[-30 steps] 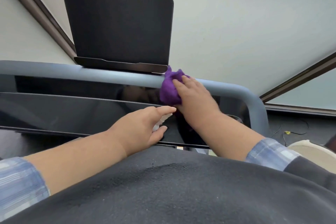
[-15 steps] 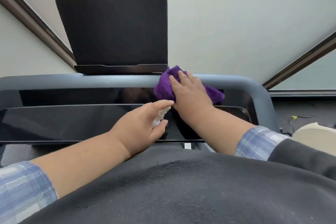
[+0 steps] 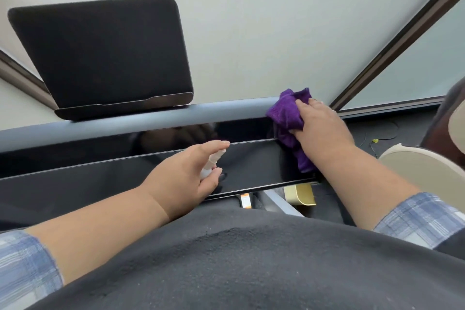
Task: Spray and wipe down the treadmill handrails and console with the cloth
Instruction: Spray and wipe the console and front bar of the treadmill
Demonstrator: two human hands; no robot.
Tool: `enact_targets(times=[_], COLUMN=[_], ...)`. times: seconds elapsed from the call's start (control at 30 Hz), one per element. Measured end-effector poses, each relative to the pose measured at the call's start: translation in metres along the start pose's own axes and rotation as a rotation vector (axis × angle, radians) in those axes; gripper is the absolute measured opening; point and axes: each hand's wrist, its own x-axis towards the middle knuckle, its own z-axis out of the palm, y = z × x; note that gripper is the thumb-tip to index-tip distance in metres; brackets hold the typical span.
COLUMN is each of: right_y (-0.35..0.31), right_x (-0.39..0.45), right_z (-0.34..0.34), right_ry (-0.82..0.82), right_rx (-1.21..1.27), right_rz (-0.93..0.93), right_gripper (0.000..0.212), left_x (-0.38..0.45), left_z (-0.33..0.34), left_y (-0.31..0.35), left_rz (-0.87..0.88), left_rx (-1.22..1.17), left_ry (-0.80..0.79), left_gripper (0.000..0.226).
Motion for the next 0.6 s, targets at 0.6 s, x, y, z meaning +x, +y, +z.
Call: enact_targets(times=[0.6], right_y=[-0.132], right_x=[-0.060], right_z=[0.059], right_ry=[-0.128], right_rx=[0.140], right_rz=[-0.689], right_gripper=[0.071], left_x=[-0.017], left_z=[-0.001], left_y=[0.001], left_rz=[-0.301], left_rx=[-0.033], left_ry=[0.124], left_gripper=[0.051])
